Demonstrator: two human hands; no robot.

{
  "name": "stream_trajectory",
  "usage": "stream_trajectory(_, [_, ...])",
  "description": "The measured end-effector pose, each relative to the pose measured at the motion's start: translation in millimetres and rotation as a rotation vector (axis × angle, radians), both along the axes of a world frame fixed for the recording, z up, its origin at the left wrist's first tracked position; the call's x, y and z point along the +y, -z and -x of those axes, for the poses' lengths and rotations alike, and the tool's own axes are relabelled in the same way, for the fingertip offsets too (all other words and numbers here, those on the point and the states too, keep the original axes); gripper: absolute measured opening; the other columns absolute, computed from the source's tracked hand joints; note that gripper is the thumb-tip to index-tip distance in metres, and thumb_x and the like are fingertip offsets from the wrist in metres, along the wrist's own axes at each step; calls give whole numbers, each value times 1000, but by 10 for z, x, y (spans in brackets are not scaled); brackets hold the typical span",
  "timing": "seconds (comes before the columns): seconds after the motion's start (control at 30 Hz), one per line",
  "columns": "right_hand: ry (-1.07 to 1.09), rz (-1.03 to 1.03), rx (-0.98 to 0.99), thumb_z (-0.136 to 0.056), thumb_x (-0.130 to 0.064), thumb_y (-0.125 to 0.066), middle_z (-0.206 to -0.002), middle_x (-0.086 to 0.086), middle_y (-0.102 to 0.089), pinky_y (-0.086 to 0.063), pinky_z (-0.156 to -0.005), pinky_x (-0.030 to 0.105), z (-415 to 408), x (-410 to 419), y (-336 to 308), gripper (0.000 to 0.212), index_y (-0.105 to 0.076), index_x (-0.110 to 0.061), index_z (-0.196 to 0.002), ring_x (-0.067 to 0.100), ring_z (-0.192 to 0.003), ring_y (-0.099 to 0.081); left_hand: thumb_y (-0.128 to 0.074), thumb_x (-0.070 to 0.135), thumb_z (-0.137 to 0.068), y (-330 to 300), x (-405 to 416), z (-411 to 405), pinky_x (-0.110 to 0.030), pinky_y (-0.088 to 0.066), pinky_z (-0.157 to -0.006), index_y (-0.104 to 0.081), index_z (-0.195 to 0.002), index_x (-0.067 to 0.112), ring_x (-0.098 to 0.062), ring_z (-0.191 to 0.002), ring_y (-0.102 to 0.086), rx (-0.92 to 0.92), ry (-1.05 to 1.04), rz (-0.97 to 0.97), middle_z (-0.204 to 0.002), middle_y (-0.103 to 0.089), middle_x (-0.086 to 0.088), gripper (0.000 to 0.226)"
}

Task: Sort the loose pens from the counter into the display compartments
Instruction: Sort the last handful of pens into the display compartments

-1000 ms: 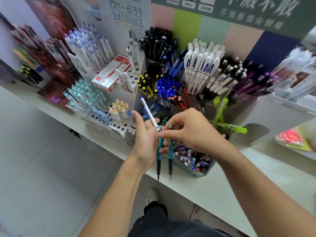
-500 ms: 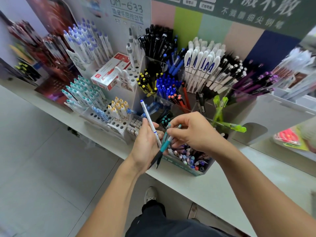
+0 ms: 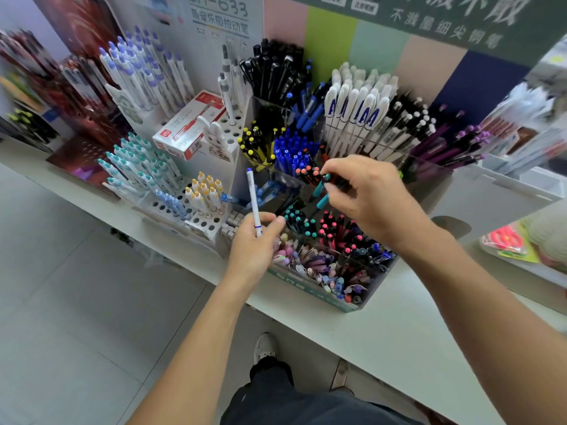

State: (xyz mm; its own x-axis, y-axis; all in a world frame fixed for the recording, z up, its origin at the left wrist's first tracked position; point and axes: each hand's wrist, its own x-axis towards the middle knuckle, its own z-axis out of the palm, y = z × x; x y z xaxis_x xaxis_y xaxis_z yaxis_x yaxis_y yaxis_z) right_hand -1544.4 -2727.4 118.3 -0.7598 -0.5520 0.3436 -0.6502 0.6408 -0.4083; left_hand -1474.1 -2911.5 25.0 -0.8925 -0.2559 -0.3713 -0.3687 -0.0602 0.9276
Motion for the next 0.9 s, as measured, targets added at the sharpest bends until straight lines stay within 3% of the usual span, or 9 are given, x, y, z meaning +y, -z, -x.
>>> stream_trajectory(0.1, [-114, -153, 19, -95, -4, -62, -96, 12, -66, -55, -71, 47, -12, -41, 146, 16, -66, -2, -110, 29, -84, -63, -89, 37, -74, 116, 81, 47, -37, -57, -59, -53, -126, 25, -10, -61, -49, 15, 67, 138, -71, -42, 5, 64])
stream_trajectory(0.17, [-137, -226, 27, -93, -2, -62, -95, 12, -66, -55, -71, 49, 20, -2, 176, 15, -66, -1, -108, 31, -87, -63, -95, 41, -62, 199, 166, 93, -37, -54, -66, -50, -131, 27, -14, -73, -50, 2, 66, 236, -80, -46, 5, 84])
stream_trajectory(0.37, [-73, -548, -239, -100, -16, -57, -109, 8, -69, -52, -90, 45, 126, -113, 190, 24, -67, -14, -122, 29, -107, -62, -91, 29, -72, 310, 295, 204, -21, -35, -49, -52, -82, 21, -10, -56, -38, 159, 11, 397, -66, -44, 5, 40])
stream_trajectory(0.47, [59, -563, -320, -100, -20, -61, -117, 10, -65, -52, -90, 43, 152, -302, 233, 24, -69, -16, -123, 32, -109, -61, -90, 24, -73, 330, 223, 216, -46, -56, -56, -61, -88, 29, -30, -58, -57, 151, 35, 302, -67, -51, 8, 33])
stream_trajectory(0.53, [179, -593, -366, -97, -17, -67, -114, 12, -61, -49, -79, 37, 170, -441, 272, 25, -68, -15, -121, 35, -107, -61, -90, 20, -72, 356, 169, 203, -55, -58, -57, -66, -96, 35, -38, -64, -61, 124, 48, 226, -72, -55, 7, 37])
stream_trajectory(0.7, [213, -676, -436, -93, -9, -68, -90, 7, -58, -47, -71, 37, 108, -556, 414, 23, -63, -9, -116, 36, -104, -65, -75, -10, -80, 289, 163, 116, -44, -58, -53, -60, -119, 24, -19, -62, -50, 144, 3, 62, -83, -46, -5, 54])
stream_trajectory(0.77, [136, -603, -399, -98, -17, -64, -104, 7, -65, -53, -83, 41, 30, -390, 367, 28, -60, -11, -125, 33, -111, -63, -64, -3, -90, 241, 160, 68, -27, -50, -47, -60, -120, 21, -6, -52, -47, 180, -46, 98, -77, -45, -2, 38])
stream_trajectory(0.83, [122, -384, -352, -100, -22, -61, -124, 6, -66, -51, -97, 43, -110, -124, 208, 35, -59, -13, -134, 26, -114, -62, -49, 14, -99, 174, 173, 13, -24, -35, -44, -66, -115, 24, -6, -49, -39, 236, -10, 68, -70, -44, 4, 25])
stream_trajectory(0.9, [178, 17, -419, -97, -31, -64, -104, 1, -72, -56, -87, 38, -286, 164, 6, 38, -64, -12, -131, 18, -93, -68, -41, 25, -102, 47, 236, -14, -24, -30, -49, -69, -117, 26, -6, -53, -36, 307, 155, 116, -68, -45, 13, 32])
